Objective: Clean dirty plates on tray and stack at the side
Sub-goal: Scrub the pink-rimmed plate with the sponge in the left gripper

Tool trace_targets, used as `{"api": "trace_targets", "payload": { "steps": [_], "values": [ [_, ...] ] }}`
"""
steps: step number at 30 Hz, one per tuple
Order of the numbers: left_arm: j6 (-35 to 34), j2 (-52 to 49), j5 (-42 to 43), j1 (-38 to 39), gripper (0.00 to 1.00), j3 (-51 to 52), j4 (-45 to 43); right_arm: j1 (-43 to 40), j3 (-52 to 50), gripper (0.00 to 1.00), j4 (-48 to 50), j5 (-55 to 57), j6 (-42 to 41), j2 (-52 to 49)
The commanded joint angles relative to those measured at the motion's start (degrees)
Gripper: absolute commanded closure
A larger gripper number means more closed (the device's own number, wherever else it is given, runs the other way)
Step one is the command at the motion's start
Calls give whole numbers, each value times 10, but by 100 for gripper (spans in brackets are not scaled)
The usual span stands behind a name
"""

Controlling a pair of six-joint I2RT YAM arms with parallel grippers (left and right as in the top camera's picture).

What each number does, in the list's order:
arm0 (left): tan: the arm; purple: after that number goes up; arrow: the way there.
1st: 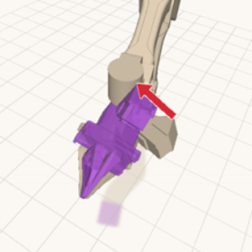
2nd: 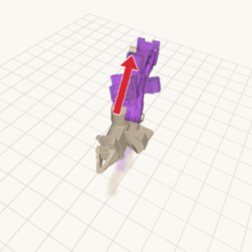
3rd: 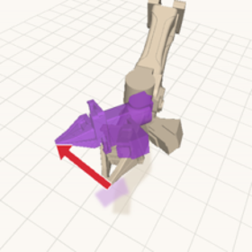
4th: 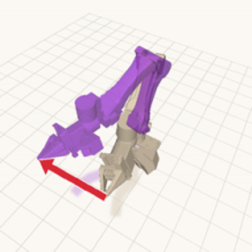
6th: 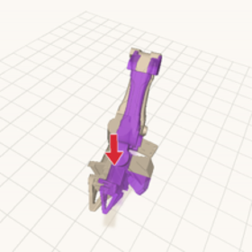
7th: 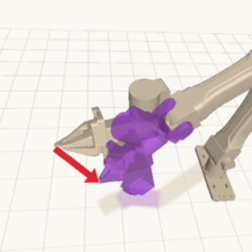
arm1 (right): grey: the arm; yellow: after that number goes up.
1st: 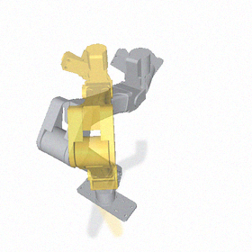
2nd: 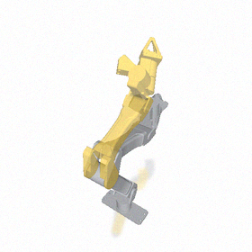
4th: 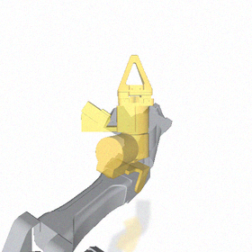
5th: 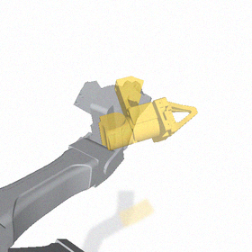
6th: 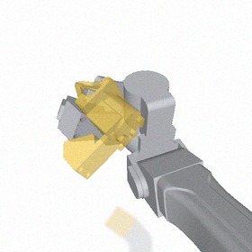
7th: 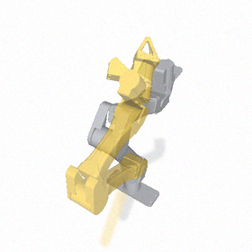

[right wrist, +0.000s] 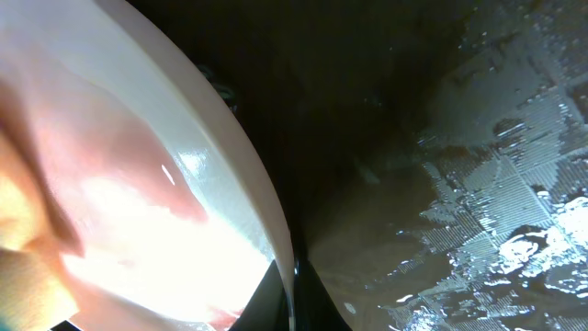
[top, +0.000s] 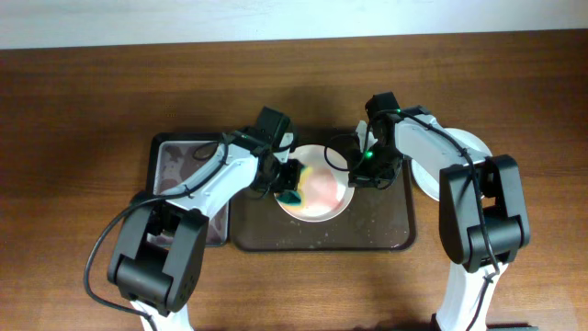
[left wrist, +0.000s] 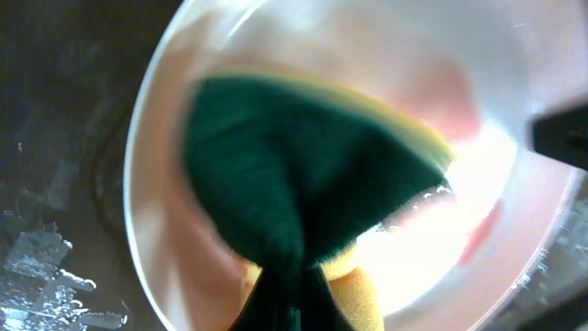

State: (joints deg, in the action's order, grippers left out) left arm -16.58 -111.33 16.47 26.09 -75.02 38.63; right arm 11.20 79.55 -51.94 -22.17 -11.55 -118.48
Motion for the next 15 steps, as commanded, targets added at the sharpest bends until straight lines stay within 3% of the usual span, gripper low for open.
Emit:
{"api": "trace_targets", "payload": {
  "steps": [1, 6, 15],
  "values": [
    [23, 17, 68, -6, 100, -45, -13, -7, -6, 96, -5, 30, 1, -9],
    [-75, 14, 1, 22, 100, -45, -32, -7, -6, 96, -6, 30, 1, -9],
    [-95, -62, -95, 66, 100, -44, -53, -7, -6, 96, -8, 30, 1, -9]
  ]
}}
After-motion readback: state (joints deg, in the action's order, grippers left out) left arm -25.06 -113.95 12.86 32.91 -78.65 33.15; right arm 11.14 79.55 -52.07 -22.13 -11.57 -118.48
